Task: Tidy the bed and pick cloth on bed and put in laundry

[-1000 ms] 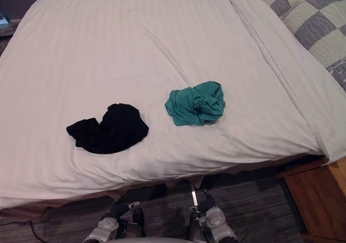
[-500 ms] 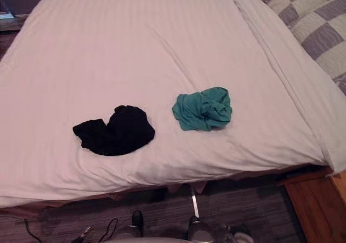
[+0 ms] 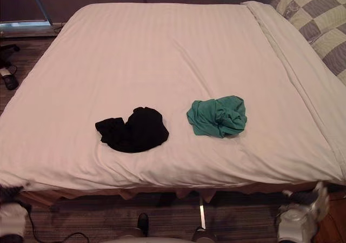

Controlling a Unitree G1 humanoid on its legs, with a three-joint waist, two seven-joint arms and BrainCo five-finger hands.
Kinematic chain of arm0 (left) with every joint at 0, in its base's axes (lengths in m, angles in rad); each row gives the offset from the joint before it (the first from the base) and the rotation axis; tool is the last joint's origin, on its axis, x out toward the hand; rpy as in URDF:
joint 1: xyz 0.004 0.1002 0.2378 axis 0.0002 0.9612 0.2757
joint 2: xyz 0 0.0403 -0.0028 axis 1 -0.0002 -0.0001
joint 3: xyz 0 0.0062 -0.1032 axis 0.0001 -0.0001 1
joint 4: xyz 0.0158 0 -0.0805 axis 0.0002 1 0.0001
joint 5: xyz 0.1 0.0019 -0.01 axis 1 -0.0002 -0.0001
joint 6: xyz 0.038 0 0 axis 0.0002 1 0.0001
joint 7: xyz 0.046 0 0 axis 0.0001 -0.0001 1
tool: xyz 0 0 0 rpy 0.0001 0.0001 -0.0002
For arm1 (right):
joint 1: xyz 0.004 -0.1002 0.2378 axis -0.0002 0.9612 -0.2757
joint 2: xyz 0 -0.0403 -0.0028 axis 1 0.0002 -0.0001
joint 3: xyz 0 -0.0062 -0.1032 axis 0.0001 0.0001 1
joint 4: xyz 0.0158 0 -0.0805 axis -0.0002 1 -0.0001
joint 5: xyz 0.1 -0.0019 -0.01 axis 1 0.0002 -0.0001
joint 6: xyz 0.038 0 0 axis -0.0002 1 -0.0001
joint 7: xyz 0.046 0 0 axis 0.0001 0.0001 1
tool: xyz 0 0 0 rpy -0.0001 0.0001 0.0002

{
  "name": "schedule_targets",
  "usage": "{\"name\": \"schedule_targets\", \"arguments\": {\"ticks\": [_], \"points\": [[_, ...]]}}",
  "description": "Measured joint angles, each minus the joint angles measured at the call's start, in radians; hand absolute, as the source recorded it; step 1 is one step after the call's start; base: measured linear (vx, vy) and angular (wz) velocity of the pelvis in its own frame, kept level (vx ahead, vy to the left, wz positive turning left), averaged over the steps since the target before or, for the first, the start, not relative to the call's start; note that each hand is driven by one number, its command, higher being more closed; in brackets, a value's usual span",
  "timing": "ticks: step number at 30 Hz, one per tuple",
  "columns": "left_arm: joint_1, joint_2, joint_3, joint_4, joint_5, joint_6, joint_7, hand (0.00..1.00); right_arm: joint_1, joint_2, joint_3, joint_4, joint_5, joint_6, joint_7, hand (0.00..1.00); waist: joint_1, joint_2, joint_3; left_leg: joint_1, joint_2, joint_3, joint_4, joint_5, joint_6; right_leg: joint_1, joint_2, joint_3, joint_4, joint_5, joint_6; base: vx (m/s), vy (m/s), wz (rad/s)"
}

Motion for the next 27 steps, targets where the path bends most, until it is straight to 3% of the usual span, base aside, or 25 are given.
{"name": "schedule_targets", "arguments": {"ticks": [4, 10, 15, 20, 21, 27], "points": [[-0.103, 0.016, -0.141, -0.163, 0.003, -0.012, 0.018, 0.0, -0.129, -0.051, 0.081, -0.029, -0.038, 0.0, 0.002, 0.0, -0.021, -0.002, -0.001, -0.004, -0.004, -0.003, 0.002, 0.002, -0.002, -0.002, 0.001, 0.032, 0.0, 0.006, -0.01, 0.08, 0.015, 0.05], [-0.162, -0.051, -0.329, -0.299, 0.001, -0.053, 0.015, 0.0, -0.182, -0.068, 0.201, -0.158, -0.049, -0.004, 0.017, 0.0, -0.034, -0.002, -0.001, -0.002, -0.003, 0.033, 0.002, 0.002, -0.002, -0.022, 0.004, 0.079, 0.0, 0.015, -0.018, 0.03, 0.01, -0.14], [-0.199, -0.106, -0.48, -0.306, 0.034, -0.054, -0.038, 0.0, -0.247, -0.068, 0.288, -0.176, -0.061, -0.004, 0.023, 0.0, -0.052, 0.008, 0.013, -0.017, 0.001, 0.071, 0.002, 0.002, -0.002, -0.063, 0.01, 0.128, -0.001, 0.041, -0.018, -0.03, 0.017, -0.27], [-0.37, -0.173, -0.632, -0.187, 0.077, -0.07, -0.072, 0.0, -0.382, -0.065, 0.373, -0.208, -0.06, 0.0, 0.021, 0.0, -0.064, 0.018, 0.103, -0.082, 0.0, 0.125, 0.002, 0.027, 0.018, -0.164, 0.016, 0.201, 0.001, 0.077, -0.002, -0.14, 0.012, -0.31], [-0.377, -0.177, -0.64, -0.177, 0.084, -0.071, -0.073, 1.0, -0.394, -0.065, 0.381, -0.215, -0.06, 0.001, 0.02, 0.0, -0.067, 0.02, 0.112, -0.087, 0.0, 0.129, 0.002, 0.03, 0.019, -0.172, 0.017, 0.207, 0.002, 0.081, 0.002, -0.16, -0.003, -0.27], [-0.582, -0.2, -0.698, 0.103, 0.149, -0.067, -0.081, 1.0, -0.543, -0.067, 0.397, -0.216, -0.035, 0.01, -0.002, 0.0, -0.076, 0.019, 0.223, -0.136, 0.006, 0.165, 0.001, 0.062, 0.023, -0.249, 0.03, 0.248, 0.014, 0.118, 0.009, -0.1, -0.015, -0.19]]}}
